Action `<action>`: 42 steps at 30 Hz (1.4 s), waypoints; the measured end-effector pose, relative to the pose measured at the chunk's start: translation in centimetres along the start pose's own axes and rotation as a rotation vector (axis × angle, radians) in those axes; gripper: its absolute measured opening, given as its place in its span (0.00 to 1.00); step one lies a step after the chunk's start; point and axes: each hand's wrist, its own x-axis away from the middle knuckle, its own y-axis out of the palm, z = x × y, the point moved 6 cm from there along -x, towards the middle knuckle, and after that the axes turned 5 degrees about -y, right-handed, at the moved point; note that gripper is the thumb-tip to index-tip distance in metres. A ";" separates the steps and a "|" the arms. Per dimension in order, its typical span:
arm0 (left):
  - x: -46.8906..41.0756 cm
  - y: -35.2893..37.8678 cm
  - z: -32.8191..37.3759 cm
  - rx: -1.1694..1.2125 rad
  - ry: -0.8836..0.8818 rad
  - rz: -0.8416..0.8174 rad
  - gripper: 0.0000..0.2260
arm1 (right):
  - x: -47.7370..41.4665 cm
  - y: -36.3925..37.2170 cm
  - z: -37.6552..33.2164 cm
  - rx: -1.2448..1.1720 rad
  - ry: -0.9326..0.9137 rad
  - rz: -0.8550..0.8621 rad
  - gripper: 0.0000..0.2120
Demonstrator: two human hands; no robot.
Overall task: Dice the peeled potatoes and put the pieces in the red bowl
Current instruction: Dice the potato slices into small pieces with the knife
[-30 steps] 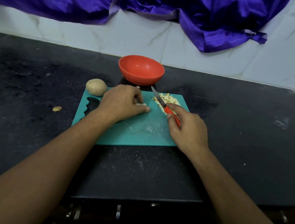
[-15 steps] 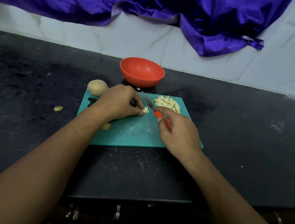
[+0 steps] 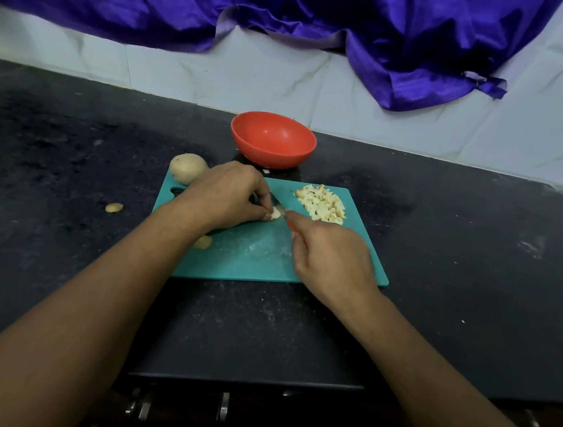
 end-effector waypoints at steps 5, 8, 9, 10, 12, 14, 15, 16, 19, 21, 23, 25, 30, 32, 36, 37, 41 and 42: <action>0.2 -0.1 0.3 -0.023 0.005 0.005 0.03 | -0.6 0.1 0.1 0.084 -0.078 -0.098 0.23; 0.3 -0.1 0.3 -0.027 0.005 0.016 0.03 | 0.4 -0.4 1.3 -0.031 -0.043 -0.102 0.21; 0.4 -0.1 0.3 -0.019 0.006 0.021 0.02 | 0.6 -0.4 2.0 -0.150 0.007 -0.098 0.20; 0.5 -0.2 0.3 -0.011 0.007 0.027 0.02 | 0.8 -0.1 2.8 -0.296 0.063 -0.085 0.18; 0.6 -0.2 0.3 -0.004 0.003 0.031 0.02 | 0.8 0.2 4.3 -0.562 0.173 -0.020 0.15; 0.7 -0.4 0.2 0.006 -0.004 0.028 0.02 | 0.6 0.2 4.8 -0.618 0.230 0.042 0.14; 0.7 -0.4 0.2 0.017 -0.003 0.029 0.02 | 0.6 0.1 4.5 -0.572 0.225 0.050 0.15; 0.6 -0.4 0.1 0.027 -0.001 0.031 0.02 | 0.6 0.1 4.0 -0.504 0.201 0.051 0.16; 0.6 -0.4 0.0 0.045 -0.006 0.033 0.04 | 0.5 0.0 2.1 -0.300 0.111 0.050 0.19; 0.6 -0.4 -0.1 0.051 0.005 0.037 0.04 | 0.2 0.0 1.0 -0.201 0.073 0.047 0.20; 0.5 -0.4 -0.1 0.067 0.020 0.026 0.03 | 0.2 0.1 0.0 -0.101 0.027 0.033 0.20; 0.5 -0.5 -0.1 0.077 0.024 0.008 0.04 | 0.2 0.3 -0.4 -0.032 -0.019 0.001 0.22; 0.4 -0.4 -0.4 0.076 0.001 0.014 0.05 | -0.2 0.1 -0.4 0.068 -0.066 -0.047 0.22; 0.4 -0.4 -0.5 0.084 -0.002 0.024 0.04 | 0.1 0.2 0.4 -0.014 -0.030 -0.073 0.21; 0.4 -0.5 -0.4 0.073 0.000 0.021 0.04 | 0.6 0.9 3.7 -0.616 0.191 -0.027 0.15; 0.5 -0.6 -0.4 0.072 -0.001 0.015 0.04 | 0.7 0.8 4.2 -0.688 0.231 0.004 0.14; 0.4 -0.6 -0.5 0.085 -0.004 -0.003 0.04 | 0.8 0.3 2.6 -0.506 0.180 0.062 0.16; 0.4 -0.6 -0.5 0.085 -0.004 0.000 0.05 | 0.8 0.2 1.8 -0.441 0.156 0.068 0.17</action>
